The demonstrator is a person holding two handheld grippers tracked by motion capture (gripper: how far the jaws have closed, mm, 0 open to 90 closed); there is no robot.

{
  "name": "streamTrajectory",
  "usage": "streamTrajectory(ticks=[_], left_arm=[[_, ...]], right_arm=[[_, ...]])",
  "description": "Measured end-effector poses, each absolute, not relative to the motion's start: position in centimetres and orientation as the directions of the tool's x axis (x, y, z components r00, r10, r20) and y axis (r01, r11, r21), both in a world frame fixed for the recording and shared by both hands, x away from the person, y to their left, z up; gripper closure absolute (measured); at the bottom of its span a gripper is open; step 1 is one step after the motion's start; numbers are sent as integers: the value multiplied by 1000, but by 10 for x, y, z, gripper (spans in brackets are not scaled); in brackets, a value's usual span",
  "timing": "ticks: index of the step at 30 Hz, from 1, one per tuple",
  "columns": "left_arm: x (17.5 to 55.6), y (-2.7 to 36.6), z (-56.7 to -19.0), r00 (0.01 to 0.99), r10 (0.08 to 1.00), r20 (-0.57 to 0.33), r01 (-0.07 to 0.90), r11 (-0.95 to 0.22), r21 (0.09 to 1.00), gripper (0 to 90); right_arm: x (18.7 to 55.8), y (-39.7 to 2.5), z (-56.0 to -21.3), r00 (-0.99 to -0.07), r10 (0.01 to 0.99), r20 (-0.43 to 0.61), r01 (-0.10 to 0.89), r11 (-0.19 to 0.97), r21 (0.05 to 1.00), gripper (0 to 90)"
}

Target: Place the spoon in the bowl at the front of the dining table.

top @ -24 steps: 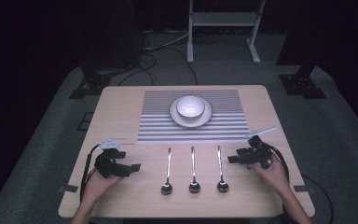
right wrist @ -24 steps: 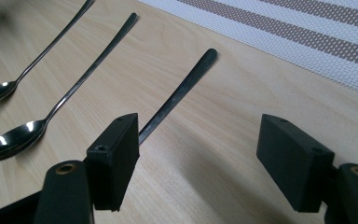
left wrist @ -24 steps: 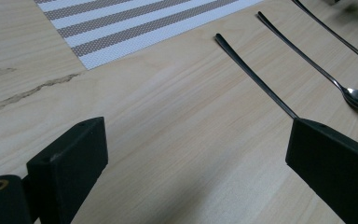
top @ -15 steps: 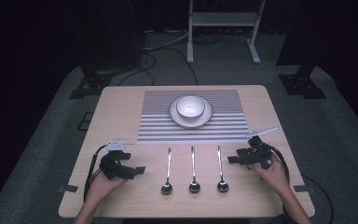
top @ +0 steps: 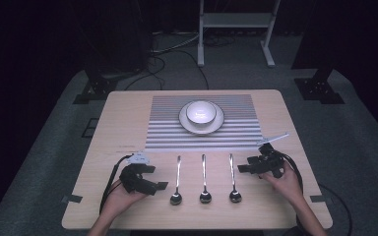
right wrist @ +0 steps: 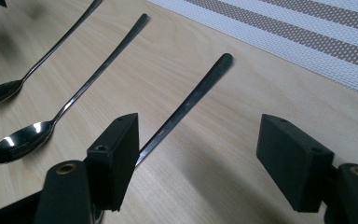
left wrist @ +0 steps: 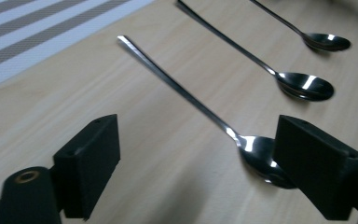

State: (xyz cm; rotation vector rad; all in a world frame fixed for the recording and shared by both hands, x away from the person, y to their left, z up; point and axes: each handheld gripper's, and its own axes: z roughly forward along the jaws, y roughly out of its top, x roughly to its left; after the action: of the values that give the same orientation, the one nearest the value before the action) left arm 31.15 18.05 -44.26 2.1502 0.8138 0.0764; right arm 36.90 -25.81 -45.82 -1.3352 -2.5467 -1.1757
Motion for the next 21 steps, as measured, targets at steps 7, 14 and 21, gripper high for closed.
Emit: streamTrajectory(ticks=[7, 14, 21], left_arm=[[300, 163, -438, 849, 491, -196, 459, -501, 734, 321], [293, 152, -442, 902, 396, -174, 394, -588, 706, 549], [289, 144, -450, 924, 335, -183, 368, -650, 665, 671]], right_arm=[[365, -252, -454, -648, 683, 336, 700, 361, 616, 290], [363, -245, -451, -667, 670, 326, 686, 383, 618, 301], [364, -241, -448, -672, 666, 324, 682, 386, 621, 304]])
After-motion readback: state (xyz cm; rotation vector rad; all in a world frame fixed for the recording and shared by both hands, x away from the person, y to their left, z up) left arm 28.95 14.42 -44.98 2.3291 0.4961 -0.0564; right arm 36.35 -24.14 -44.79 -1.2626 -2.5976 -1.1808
